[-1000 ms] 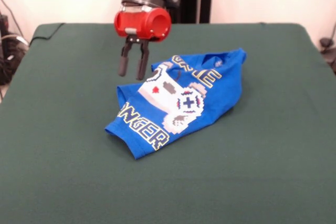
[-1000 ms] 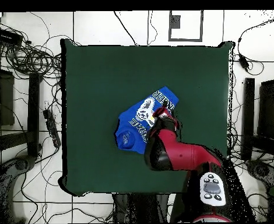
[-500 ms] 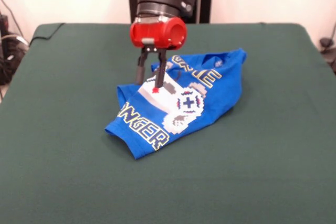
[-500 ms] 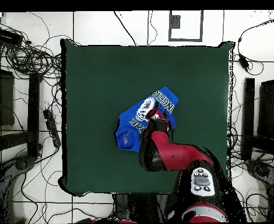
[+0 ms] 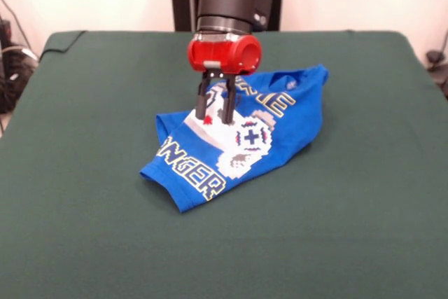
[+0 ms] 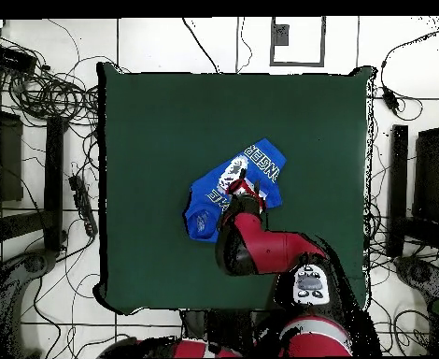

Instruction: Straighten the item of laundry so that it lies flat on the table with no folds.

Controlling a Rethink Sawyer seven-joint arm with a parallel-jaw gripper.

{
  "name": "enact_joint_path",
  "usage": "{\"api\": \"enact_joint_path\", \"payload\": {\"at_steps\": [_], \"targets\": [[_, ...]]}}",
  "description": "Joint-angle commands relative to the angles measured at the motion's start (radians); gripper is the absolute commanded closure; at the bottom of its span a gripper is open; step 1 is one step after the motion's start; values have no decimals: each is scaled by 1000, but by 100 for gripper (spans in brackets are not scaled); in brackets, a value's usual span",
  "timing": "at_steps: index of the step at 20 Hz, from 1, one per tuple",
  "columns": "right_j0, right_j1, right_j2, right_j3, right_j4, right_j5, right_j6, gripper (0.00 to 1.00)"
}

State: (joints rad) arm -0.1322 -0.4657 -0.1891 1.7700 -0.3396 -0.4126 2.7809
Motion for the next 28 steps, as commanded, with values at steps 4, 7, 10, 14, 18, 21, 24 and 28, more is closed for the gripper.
{"api": "enact_joint_path", "payload": {"at_steps": [4, 7, 10, 14, 18, 21, 24, 28], "targets": [[16, 27, 16, 71, 27, 2, 73, 0], [9, 24, 16, 75, 20, 0, 73, 0], [-4, 16, 26, 80, 5, 4, 72, 0], [-16, 41, 24, 75, 0, -10, 68, 0], [-2, 80, -16, 67, 24, -17, 55, 0], [14, 106, -51, 60, 46, -18, 50, 0], [9, 122, -64, 57, 40, -31, 52, 0], [1, 135, -72, 53, 30, -41, 57, 0]]}}
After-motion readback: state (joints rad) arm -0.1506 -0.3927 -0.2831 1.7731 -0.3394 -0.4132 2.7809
